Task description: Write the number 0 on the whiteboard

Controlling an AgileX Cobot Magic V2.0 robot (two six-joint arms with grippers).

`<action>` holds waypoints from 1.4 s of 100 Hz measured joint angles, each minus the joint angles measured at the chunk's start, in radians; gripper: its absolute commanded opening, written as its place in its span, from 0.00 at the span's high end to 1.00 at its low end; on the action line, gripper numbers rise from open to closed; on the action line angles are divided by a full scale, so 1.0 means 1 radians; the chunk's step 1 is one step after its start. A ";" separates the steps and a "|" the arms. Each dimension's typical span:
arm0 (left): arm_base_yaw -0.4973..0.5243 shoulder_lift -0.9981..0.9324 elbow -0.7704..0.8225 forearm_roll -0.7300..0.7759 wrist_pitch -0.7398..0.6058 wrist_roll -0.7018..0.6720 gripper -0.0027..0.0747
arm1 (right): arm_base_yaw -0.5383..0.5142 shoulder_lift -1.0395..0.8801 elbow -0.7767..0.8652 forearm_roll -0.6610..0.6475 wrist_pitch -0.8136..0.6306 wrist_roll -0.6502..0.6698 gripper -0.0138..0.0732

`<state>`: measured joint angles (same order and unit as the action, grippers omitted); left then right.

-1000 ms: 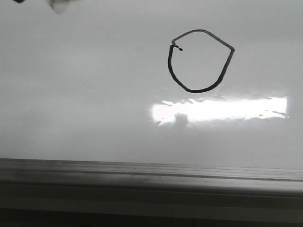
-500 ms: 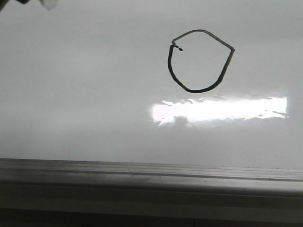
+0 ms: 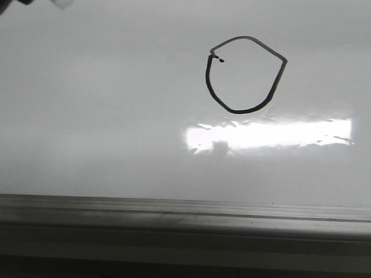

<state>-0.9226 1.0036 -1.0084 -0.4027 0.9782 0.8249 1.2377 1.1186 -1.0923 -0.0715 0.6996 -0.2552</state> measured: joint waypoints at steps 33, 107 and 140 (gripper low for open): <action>0.000 0.002 0.061 0.003 -0.192 -0.170 0.99 | -0.038 -0.175 0.000 -0.214 0.077 0.214 0.36; 0.226 0.098 0.244 -0.005 -0.750 -0.622 0.99 | -0.067 -0.601 0.339 -0.491 0.252 0.763 0.89; 0.264 0.178 0.244 -0.005 -0.794 -0.625 0.99 | -0.067 -0.601 0.368 -0.512 0.244 0.804 0.89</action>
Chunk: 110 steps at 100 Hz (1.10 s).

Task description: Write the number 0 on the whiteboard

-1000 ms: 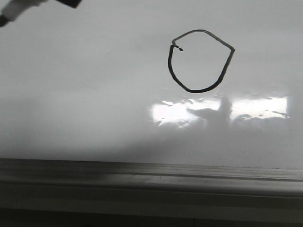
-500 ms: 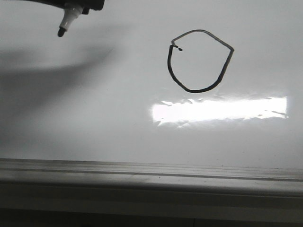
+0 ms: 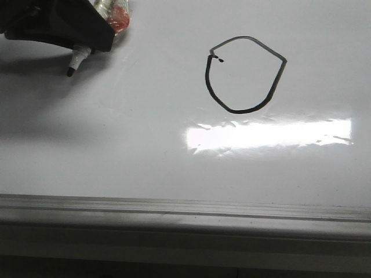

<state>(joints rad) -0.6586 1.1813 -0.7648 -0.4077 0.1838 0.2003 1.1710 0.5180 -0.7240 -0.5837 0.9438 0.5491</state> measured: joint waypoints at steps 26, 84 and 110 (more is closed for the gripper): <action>0.000 0.031 -0.002 -0.019 -0.040 -0.002 0.99 | 0.000 0.000 0.000 0.000 0.000 0.020 0.89; 0.000 0.038 -0.003 -0.062 -0.053 -0.003 0.65 | 0.000 0.000 0.000 -0.001 -0.008 0.037 0.89; 0.000 0.038 -0.006 -0.069 -0.055 -0.003 0.42 | 0.000 0.000 0.000 -0.001 -0.008 0.042 0.89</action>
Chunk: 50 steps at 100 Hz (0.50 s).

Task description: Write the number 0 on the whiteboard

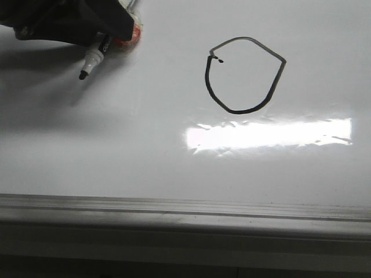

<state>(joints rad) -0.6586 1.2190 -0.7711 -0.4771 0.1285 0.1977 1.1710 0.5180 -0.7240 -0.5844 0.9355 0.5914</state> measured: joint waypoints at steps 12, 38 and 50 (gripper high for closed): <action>-0.002 -0.004 -0.002 0.000 0.000 0.000 0.34 | 0.000 0.000 0.000 0.000 -0.001 0.000 0.89; 0.000 -0.085 0.007 0.031 0.041 0.000 0.39 | 0.000 -0.002 0.012 -0.052 -0.113 0.000 0.89; 0.000 -0.195 0.007 0.072 0.072 0.000 0.49 | 0.000 -0.002 0.052 -0.123 -0.182 0.000 0.89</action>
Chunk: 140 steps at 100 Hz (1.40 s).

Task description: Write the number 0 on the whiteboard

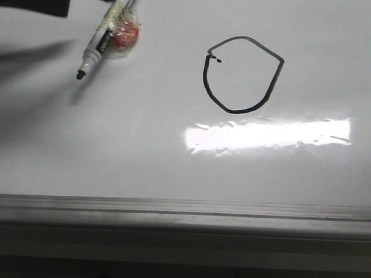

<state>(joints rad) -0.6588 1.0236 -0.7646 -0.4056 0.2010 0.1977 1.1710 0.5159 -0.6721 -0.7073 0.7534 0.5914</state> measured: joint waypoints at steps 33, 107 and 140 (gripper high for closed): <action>0.000 -0.347 0.009 0.203 0.196 0.000 0.99 | 0.000 0.000 0.136 -0.089 -0.152 0.023 0.89; 0.000 -0.430 0.076 0.234 0.249 0.000 0.99 | 0.000 0.000 0.140 -0.100 -0.199 0.042 0.90; 0.002 -0.430 0.099 0.324 0.222 0.000 0.99 | 0.000 0.000 0.140 -0.100 -0.199 0.042 0.90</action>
<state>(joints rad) -0.6570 0.5938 -0.6657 -0.0818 0.4234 0.1977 1.1710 0.5159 -0.5323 -0.8070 0.5540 0.6336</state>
